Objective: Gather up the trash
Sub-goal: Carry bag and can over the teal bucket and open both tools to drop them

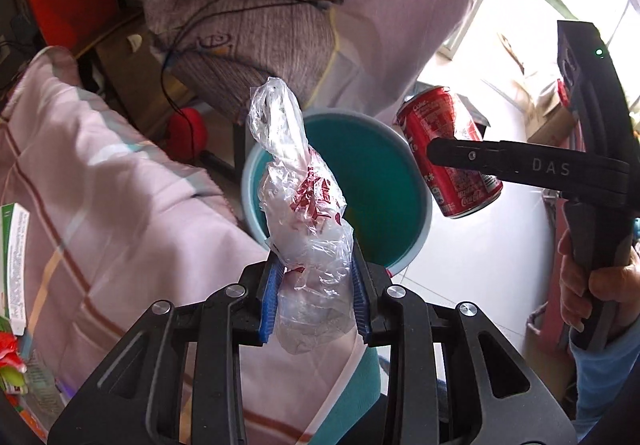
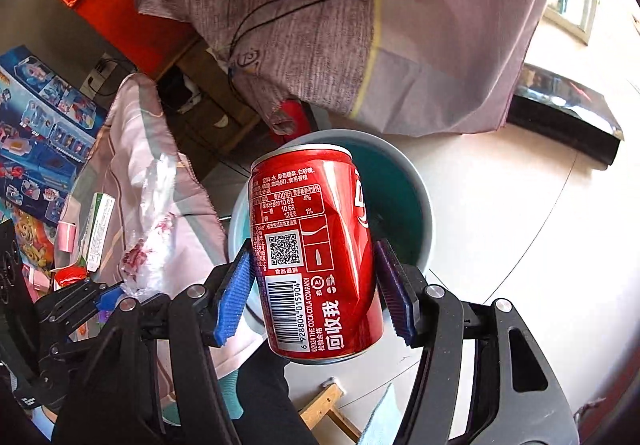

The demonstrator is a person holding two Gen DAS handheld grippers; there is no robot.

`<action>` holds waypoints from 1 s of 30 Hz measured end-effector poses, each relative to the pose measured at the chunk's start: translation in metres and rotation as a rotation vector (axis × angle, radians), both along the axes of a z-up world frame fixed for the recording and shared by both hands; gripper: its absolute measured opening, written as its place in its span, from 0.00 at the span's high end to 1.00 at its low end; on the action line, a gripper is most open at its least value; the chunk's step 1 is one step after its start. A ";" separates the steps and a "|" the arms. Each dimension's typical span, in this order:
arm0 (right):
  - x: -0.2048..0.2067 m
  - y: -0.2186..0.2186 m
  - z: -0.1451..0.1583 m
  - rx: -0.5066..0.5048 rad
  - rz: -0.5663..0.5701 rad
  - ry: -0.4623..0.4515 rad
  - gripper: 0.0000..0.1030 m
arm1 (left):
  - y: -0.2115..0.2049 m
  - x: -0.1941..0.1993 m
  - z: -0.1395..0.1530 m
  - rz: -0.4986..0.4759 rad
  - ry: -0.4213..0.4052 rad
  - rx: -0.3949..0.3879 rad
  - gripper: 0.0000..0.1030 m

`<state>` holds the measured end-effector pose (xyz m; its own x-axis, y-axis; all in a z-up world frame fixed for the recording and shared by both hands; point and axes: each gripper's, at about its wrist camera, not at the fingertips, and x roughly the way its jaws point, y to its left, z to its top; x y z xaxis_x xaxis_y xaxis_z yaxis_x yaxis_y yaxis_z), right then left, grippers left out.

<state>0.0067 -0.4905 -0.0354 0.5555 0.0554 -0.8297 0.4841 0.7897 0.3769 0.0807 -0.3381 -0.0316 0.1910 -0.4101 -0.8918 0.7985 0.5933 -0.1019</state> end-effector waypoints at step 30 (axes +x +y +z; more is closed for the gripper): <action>0.034 -0.015 -0.032 0.013 -0.011 0.106 0.29 | -0.006 0.019 -0.032 0.048 0.037 0.080 0.05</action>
<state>0.0409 -0.5060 -0.0676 0.4649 0.0609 -0.8833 0.5309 0.7792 0.3331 0.1002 -0.3445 -0.0638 0.1750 -0.3287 -0.9281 0.7656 0.6382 -0.0817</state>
